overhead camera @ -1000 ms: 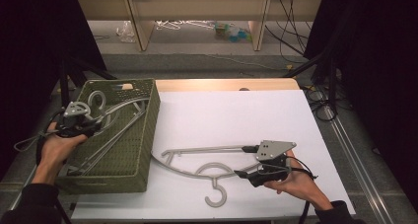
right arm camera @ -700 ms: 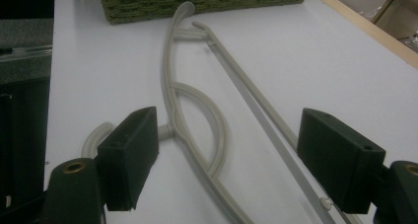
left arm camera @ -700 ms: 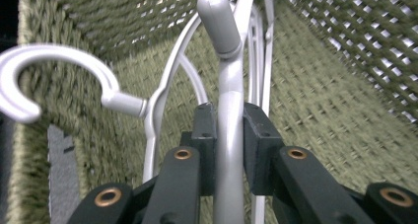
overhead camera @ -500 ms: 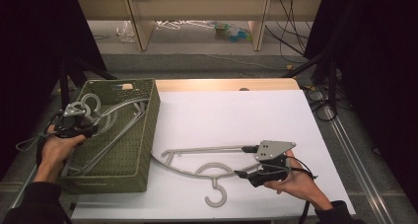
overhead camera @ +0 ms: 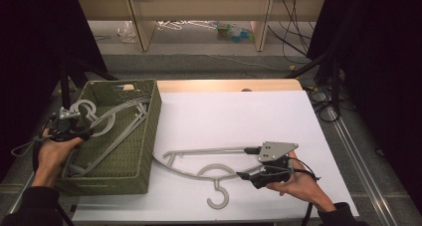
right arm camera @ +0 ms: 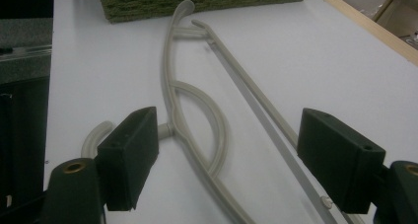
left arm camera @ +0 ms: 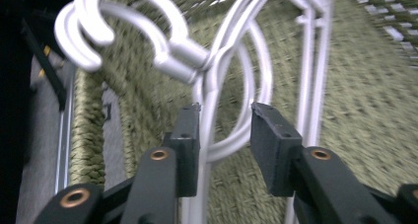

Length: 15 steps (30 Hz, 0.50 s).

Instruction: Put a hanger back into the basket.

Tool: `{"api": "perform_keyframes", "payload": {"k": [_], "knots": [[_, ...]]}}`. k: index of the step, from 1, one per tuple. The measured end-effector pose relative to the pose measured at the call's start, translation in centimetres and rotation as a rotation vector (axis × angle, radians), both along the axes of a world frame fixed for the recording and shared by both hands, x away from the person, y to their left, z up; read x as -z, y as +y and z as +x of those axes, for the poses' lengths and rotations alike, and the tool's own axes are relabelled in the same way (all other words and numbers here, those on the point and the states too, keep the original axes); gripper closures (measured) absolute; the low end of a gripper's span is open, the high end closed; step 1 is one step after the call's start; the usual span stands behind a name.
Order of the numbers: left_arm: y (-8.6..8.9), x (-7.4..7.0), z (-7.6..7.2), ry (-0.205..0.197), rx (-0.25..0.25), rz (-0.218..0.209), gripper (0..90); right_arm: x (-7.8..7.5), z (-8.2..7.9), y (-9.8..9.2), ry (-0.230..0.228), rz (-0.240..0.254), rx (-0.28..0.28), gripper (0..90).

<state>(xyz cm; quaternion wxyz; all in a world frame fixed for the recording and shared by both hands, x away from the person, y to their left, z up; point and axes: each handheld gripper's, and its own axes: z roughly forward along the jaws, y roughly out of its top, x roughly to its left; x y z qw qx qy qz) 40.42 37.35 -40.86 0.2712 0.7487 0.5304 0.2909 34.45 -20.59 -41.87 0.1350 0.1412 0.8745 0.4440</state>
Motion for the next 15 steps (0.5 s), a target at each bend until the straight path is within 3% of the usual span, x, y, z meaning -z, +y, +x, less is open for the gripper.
{"api": "perform_keyframes", "payload": {"k": [1, 2, 3, 7, 8, 10, 13, 15], "knots": [[-0.2, -0.2, -0.4, -0.014, 0.010, -0.010, 60.7, 0.0, 0.0, 0.0, 0.002, 0.003, 0.002, 24.9], [-0.5, -0.6, -1.2, -0.044, 0.031, -0.035, 54.9, 0.0, 0.0, 0.0, -0.001, 0.002, 0.000, 24.9], [-0.5, -0.6, -1.2, -0.044, 0.031, -0.035, 53.1, 0.0, 0.0, 0.0, -0.001, 0.002, 0.000, 24.9], [-1.5, -1.6, -3.0, -0.108, 0.046, -0.102, 47.5, 0.1, 0.0, 0.1, 0.004, -0.004, 0.004, 24.7], [-1.8, -1.9, -3.6, -0.141, 0.052, -0.110, 46.1, 0.1, 0.0, 0.1, 0.005, -0.004, 0.003, 24.7], [-2.4, -2.3, -4.5, -0.166, 0.069, -0.120, 43.4, 0.0, 0.0, 0.0, 0.000, 0.002, 0.006, 24.8], [-3.8, -2.8, -5.6, -0.192, 0.075, -0.135, 38.9, 0.0, 0.1, 0.0, -0.001, -0.001, 0.006, 24.7], [-5.4, -3.0, -6.4, -0.221, 0.119, -0.165, 38.1, 0.0, 0.0, 0.0, -0.002, 0.003, 0.003, 24.8]]}}
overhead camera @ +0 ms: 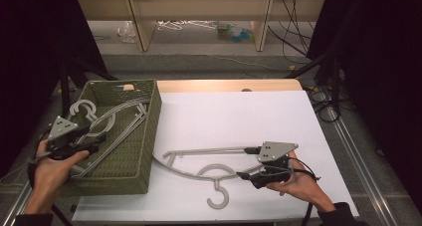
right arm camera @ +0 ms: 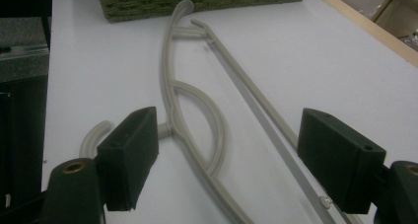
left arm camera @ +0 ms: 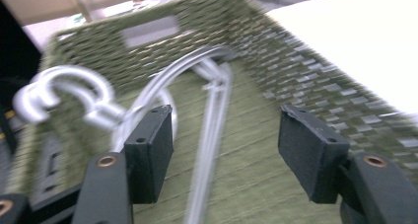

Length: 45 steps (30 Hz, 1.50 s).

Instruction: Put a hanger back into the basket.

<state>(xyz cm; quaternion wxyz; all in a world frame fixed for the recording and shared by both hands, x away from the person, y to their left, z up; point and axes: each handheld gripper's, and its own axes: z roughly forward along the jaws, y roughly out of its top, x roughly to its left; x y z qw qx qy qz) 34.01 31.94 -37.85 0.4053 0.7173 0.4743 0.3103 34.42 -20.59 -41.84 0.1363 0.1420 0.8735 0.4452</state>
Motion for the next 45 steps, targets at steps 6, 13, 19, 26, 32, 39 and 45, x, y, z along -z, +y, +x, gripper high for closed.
{"api": "perform_keyframes", "payload": {"k": [6, 13, 19, 26, 32, 39, 45], "knots": [[-2.4, -0.4, -0.8, -0.030, 0.064, -0.022, 33.7, 0.1, 0.0, 0.0, -0.006, -0.008, 0.003, 24.4], [-5.2, -1.0, -2.4, -0.082, 0.134, -0.095, 29.6, 0.2, 0.1, 0.0, -0.001, -0.008, 0.001, 23.9], [-7.8, -0.3, -3.8, -0.095, 0.194, -0.108, 28.4, 0.2, 0.1, 0.1, 0.003, -0.011, -0.004, 23.8], [-10.3, 0.6, -4.8, -0.117, 0.284, -0.147, 23.0, 0.3, 0.2, 0.0, 0.004, -0.010, -0.006, 21.4], [-11.7, 1.3, -5.5, -0.117, 0.332, -0.142, 19.9, 0.2, 0.0, -0.1, 0.004, -0.004, -0.002, 17.8], [-13.1, 2.4, -6.7, -0.124, 0.372, -0.132, 19.2, 0.2, -0.2, 0.0, -0.004, 0.000, -0.019, 16.3], [-13.8, 3.4, -7.6, -0.138, 0.362, -0.114, 18.7, 0.4, -0.2, 0.3, -0.002, -0.018, -0.030, 16.3]]}}
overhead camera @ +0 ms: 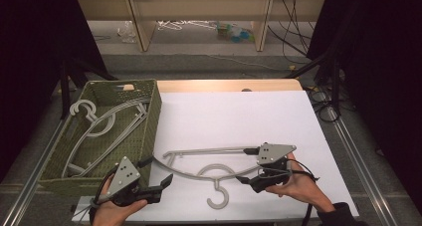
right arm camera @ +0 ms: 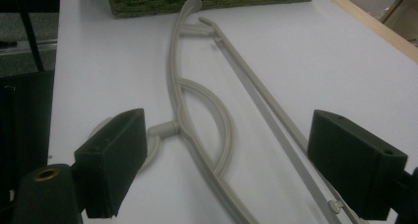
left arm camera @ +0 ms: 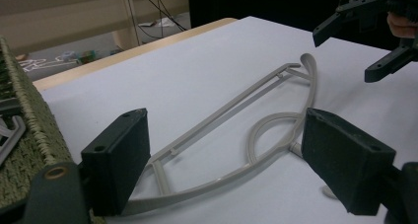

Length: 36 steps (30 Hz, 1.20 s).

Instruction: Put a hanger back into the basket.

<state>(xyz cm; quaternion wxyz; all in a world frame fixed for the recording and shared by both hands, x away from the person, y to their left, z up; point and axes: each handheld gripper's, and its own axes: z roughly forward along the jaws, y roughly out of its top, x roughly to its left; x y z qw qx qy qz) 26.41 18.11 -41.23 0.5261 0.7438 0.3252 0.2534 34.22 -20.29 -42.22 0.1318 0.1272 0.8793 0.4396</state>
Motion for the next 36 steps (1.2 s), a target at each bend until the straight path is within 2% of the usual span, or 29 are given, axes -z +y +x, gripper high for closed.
{"api": "perform_keyframes", "payload": {"k": [4, 8, 12, 13, 14, 15, 16, 18, 19, 20, 21, 23, 24, 29, 30, 31, 32, 34, 36], "knots": [[-0.2, 0.4, -0.3, -0.003, -0.004, -0.014, 18.0, 0.0, -0.1, 0.1, 0.005, -0.008, -0.014, 16.4], [-0.6, 1.2, -0.6, -0.003, 0.013, 0.013, 17.1, 0.2, 0.0, 0.4, 0.018, -0.036, -0.015, 16.4], [-0.9, 1.6, -0.7, 0.015, 0.004, 0.019, 17.1, 0.9, 0.4, 0.8, 0.029, -0.102, -0.017, 17.6], [-0.8, 1.7, -0.5, 0.003, 0.008, 0.026, 17.2, 1.2, 0.8, 1.1, 0.035, -0.147, -0.018, 22.5], [-0.8, 1.7, -0.5, 0.003, 0.008, 0.026, 17.3, 1.2, 0.8, 1.1, 0.035, -0.147, -0.018, 22.5], [-0.8, 1.8, -0.5, 0.010, 0.000, 0.012, 17.3, 1.7, 1.2, 1.3, 0.071, -0.181, -0.025, 23.8], [-0.8, 1.8, -0.5, 0.010, 0.000, 0.012, 17.4, 1.7, 1.2, 1.3, 0.071, -0.181, -0.025, 23.8], [-0.8, 1.9, -0.5, 0.009, 0.003, 0.031, 17.4, 2.4, 2.0, 1.7, 0.112, -0.236, -0.025, 27.6], [-0.8, 1.9, -0.5, 0.009, 0.003, 0.031, 17.4, 2.4, 2.0, 1.7, 0.112, -0.236, -0.025, 27.6], [-0.8, 1.9, -0.3, -0.002, 0.015, 0.023, 17.4, 2.7, 2.3, 1.8, 0.130, -0.257, -0.021, 28.3], [-0.9, 2.0, -0.5, 0.016, 0.001, 0.020, 17.4, 3.0, 2.6, 1.9, 0.151, -0.278, -0.023, 28.5], [-0.9, 2.0, -0.4, 0.012, 0.012, 0.029, 17.0, 3.7, 3.2, 2.2, 0.181, -0.327, -0.036, 32.2], [-1.0, 2.1, -0.4, 0.017, 0.010, 0.022, 17.0, 3.9, 3.4, 2.3, 0.200, -0.339, -0.039, 33.3], [-1.0, 2.1, -0.4, 0.019, 0.001, 0.022, 17.1, 4.3, 4.0, 2.3, 0.231, -0.361, -0.054, 38.5], [-0.8, 2.1, -0.2, 0.005, 0.005, 0.033, 17.1, 4.4, 4.2, 2.4, 0.233, -0.382, -0.063, 40.6], [-0.8, 2.1, -0.2, 0.005, 0.005, 0.033, 17.2, 4.4, 4.2, 2.4, 0.233, -0.382, -0.063, 40.6], [-0.8, 2.1, -0.3, 0.020, -0.007, 0.026, 17.2, 4.5, 4.4, 2.5, 0.231, -0.392, -0.067, 40.9], [-0.8, 2.2, -0.3, 0.024, -0.005, 0.032, 17.2, 4.7, 4.6, 2.8, 0.261, -0.426, -0.067, 42.8], [-0.9, 2.3, -0.2, 0.019, 0.007, 0.034, 17.2, 4.7, 4.7, 2.8, 0.271, -0.429, -0.066, 43.0]]}}
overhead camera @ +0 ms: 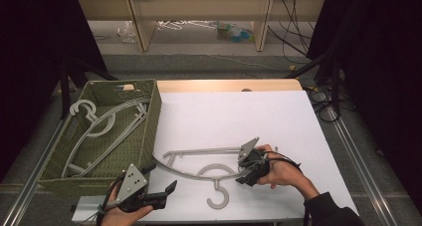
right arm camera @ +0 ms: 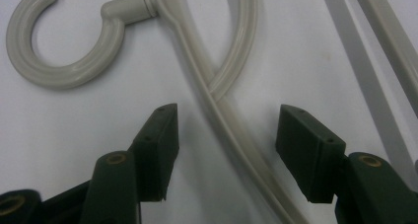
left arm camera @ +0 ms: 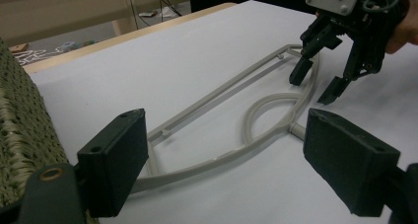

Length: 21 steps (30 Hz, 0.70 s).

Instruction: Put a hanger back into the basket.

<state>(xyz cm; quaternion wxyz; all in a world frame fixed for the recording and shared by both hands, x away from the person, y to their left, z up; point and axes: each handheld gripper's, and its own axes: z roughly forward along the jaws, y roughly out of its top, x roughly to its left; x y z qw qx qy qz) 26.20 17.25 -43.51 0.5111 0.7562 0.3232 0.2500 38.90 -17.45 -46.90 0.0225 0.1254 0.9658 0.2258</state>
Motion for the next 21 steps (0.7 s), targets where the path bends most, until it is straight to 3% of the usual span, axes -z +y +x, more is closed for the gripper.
{"api": "perform_keyframes", "payload": {"k": [5, 7, 10, 11, 13, 15, 17, 21], "knots": [[-0.3, 0.2, -0.1, 0.012, 0.005, 0.009, 17.5, -0.2, 0.3, 0.3, 0.010, -0.034, -0.019, 47.0], [-0.3, 0.2, -0.1, 0.013, 0.008, 0.005, 17.9, -0.4, 0.3, 0.9, 0.000, -0.074, -0.051, 49.1], [-0.4, 0.3, -0.1, 0.011, 0.013, 0.013, 18.2, -0.5, 0.3, 1.2, -0.004, -0.103, -0.080, 53.0], [-0.5, 0.4, -0.1, 0.019, 0.013, -0.007, 18.3, -0.5, 0.3, 1.3, 0.000, -0.108, -0.080, 53.9], [-0.4, 0.4, 0.0, 0.018, 0.014, 0.014, 18.6, -0.6, 0.4, 1.6, 0.007, -0.123, -0.095, 54.8], [-0.6, 0.5, -0.1, 0.024, 0.017, -0.001, 18.9, -0.7, 0.4, 2.1, 0.001, -0.154, -0.118, 57.7], [-0.5, 0.4, -0.1, 0.016, 0.021, 0.018, 18.9, -0.8, 0.3, 2.2, -0.004, -0.165, -0.128, 59.3], [-0.6, 0.6, 0.0, 0.021, 0.022, 0.006, 19.2, -0.9, 0.2, 2.4, 0.002, -0.177, -0.153, 64.9]]}}
